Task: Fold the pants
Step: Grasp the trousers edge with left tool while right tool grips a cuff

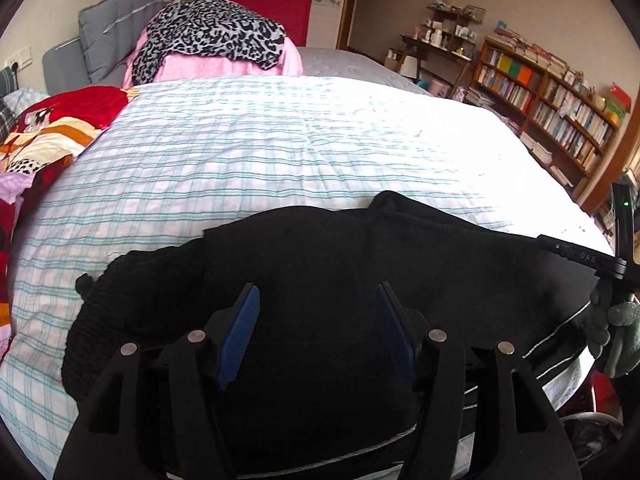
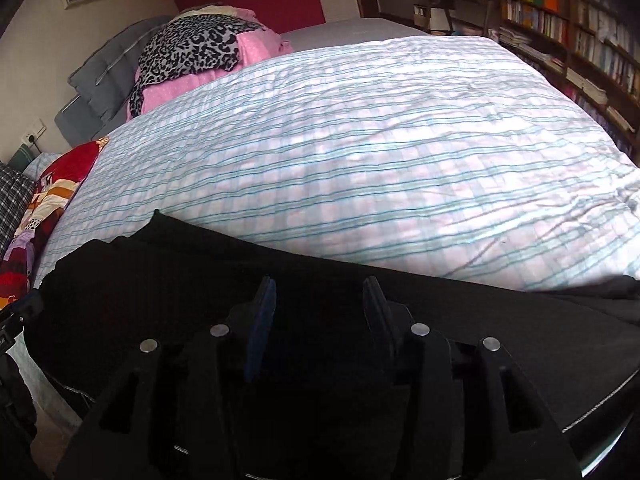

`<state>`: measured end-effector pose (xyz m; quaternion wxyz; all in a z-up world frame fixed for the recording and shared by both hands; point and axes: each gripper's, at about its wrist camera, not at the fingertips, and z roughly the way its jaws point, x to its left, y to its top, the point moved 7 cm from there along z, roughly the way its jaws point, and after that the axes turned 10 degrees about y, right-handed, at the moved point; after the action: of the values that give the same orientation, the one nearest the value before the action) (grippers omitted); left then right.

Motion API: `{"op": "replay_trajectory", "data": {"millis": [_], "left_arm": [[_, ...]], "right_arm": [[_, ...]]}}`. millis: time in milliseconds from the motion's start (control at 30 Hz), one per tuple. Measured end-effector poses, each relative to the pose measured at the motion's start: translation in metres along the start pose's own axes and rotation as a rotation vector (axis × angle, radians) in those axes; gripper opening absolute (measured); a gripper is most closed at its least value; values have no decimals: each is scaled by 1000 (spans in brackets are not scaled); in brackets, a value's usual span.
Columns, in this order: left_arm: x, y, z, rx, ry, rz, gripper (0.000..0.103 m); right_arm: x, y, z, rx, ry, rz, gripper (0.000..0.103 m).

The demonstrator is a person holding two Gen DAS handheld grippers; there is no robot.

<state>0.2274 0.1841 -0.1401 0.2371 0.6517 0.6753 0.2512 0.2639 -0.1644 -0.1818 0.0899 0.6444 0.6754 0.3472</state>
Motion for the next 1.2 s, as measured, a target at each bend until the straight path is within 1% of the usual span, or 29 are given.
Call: {"op": "replay_trajectory", "data": {"millis": [133, 233, 333, 533, 567, 633, 667, 733, 767, 833, 900, 967, 1067, 1133, 1200], "left_arm": [[-42, -2, 11, 34, -70, 39, 61], [-75, -4, 17, 49, -109, 80, 61], [-107, -10, 22, 63, -147, 126, 61], [-157, -31, 41, 114, -194, 225, 61], [-163, -36, 45, 127, -196, 240, 61], [-173, -49, 54, 156, -199, 269, 61], [-177, -55, 58, 162, -185, 286, 62], [-182, -62, 61, 130, -154, 334, 68], [-185, -65, 60, 115, -142, 364, 69], [-187, -67, 60, 103, -120, 391, 72], [-187, -67, 60, 111, -129, 382, 73], [-185, -64, 62, 121, -140, 363, 73], [-182, -59, 64, 129, -152, 338, 74], [-183, -57, 64, 130, -159, 332, 74], [-185, -55, 64, 130, -173, 330, 74]], "right_arm": [[-63, -8, -34, -31, -77, 94, 47], [-106, -15, -56, -38, -133, 159, 47], [-144, -21, -77, -46, -198, 179, 47], [-214, -36, -104, -57, -277, 260, 47], [-226, -38, -106, -62, -278, 279, 47], [-243, -39, -109, -76, -254, 292, 46], [-248, -39, -109, -78, -249, 287, 43], [-252, -39, -108, -77, -230, 282, 42], [-252, -39, -109, -83, -224, 290, 40], [-254, -39, -114, -98, -195, 324, 39], [-258, -37, -123, -126, -157, 382, 38], [-265, -35, -141, -172, -134, 441, 41], [-274, -37, -169, -226, -94, 503, 41], [-280, -46, -184, -235, -113, 528, 45], [-287, -59, -195, -233, -133, 551, 63]]}}
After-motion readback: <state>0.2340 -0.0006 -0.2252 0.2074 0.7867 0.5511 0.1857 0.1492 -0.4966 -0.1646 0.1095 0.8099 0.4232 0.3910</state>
